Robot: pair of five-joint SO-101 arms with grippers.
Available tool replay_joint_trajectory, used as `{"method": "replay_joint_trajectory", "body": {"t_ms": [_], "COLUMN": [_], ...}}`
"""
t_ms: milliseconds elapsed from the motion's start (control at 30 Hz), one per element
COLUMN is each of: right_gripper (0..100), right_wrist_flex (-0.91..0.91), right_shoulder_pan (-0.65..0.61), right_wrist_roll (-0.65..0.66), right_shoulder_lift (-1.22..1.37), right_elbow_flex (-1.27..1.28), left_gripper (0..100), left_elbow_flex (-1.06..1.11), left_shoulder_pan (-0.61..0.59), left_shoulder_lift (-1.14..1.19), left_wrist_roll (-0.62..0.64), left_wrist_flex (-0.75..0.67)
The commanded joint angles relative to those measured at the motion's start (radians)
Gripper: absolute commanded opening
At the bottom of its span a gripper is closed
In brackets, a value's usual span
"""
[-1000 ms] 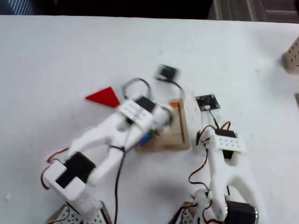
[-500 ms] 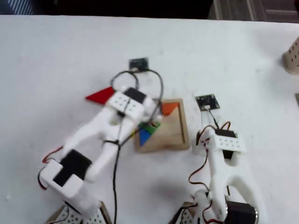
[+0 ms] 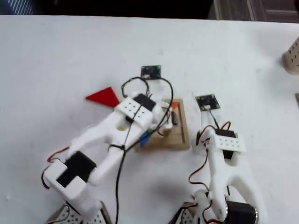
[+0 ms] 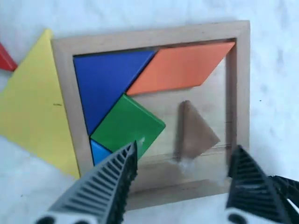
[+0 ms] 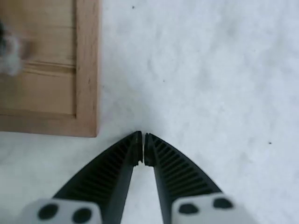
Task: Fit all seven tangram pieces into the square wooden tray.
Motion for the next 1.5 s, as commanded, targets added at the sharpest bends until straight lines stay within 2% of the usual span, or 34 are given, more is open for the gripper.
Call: {"method": "replay_joint_trajectory", "body": {"t_ms": [0, 200, 400, 633, 833, 933, 1033, 1133, 1333, 1467], "right_gripper": [1.8, 1.8, 1.8, 1.8, 1.8, 1.8, 1.8, 1.8, 1.8, 1.8], "right_wrist_flex": [-0.010, -0.010, -0.010, -0.005, 0.022, 0.022, 0.024, 0.076, 0.220, 0.133], "right_shoulder_pan": [-0.004, -0.004, -0.004, -0.004, 0.001, 0.028, 0.024, -0.001, -0.119, -0.220], "right_wrist_roll": [0.014, 0.014, 0.014, 0.009, 0.008, 0.005, -0.026, -0.066, -0.123, -0.201], "right_shoulder_lift": [-0.038, -0.038, -0.038, -0.045, -0.048, -0.048, -0.064, -0.105, -0.183, -0.111], "right_elbow_flex": [-0.006, -0.006, -0.006, -0.006, -0.014, -0.026, -0.038, -0.084, -0.259, -0.281], "left_gripper": [36, 23, 2, 2, 2, 2, 2, 2, 2, 2], "left_elbow_flex": [-0.009, -0.035, -0.095, -0.132, -0.083, -0.002, 0.110, 0.249, 0.486, 0.539], "left_shoulder_pan": [0.015, -0.031, -0.064, -0.203, -0.214, -0.234, -0.295, -0.389, -0.545, -0.590], "left_shoulder_lift": [-0.018, -0.021, -0.021, -0.022, -0.143, -0.263, -0.361, -0.432, -0.516, -0.522], "left_wrist_roll": [0.011, -0.012, -0.219, -0.242, -0.252, -0.345, -0.460, -0.535, -0.548, -0.548], "left_wrist_flex": [0.003, 0.034, 0.075, 0.077, 0.120, 0.107, 0.035, -0.095, -0.347, -0.422]}}
